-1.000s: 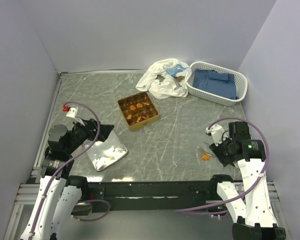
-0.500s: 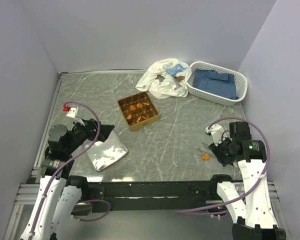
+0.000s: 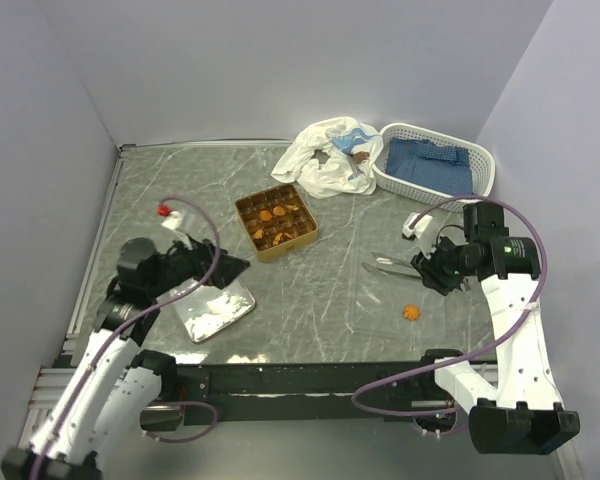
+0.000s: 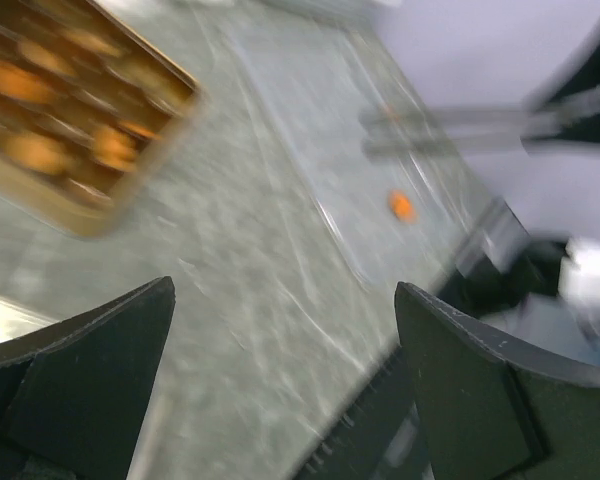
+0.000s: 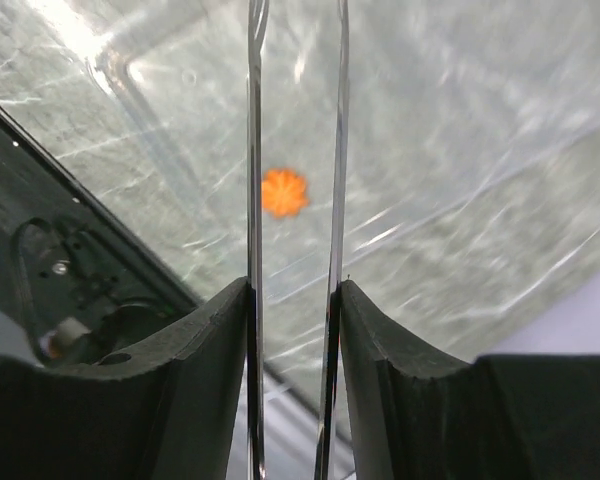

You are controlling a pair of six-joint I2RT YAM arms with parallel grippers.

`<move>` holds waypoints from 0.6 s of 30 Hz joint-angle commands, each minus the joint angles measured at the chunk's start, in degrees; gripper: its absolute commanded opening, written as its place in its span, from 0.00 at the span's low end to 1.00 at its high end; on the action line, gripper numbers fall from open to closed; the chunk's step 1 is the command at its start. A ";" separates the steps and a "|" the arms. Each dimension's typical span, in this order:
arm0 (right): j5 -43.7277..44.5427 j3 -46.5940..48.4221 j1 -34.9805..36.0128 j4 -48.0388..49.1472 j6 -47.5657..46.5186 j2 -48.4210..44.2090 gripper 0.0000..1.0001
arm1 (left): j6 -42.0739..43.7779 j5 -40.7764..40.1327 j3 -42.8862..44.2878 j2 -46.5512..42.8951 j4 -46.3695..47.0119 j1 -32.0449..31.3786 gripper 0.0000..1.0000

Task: Pack the cookies

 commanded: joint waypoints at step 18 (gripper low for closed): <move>-50.63 -17.64 -0.11 74.36 71.34 -1.61 0.44 | -32.21 -38.72 -9.11 21.47 56.33 -42.28 0.96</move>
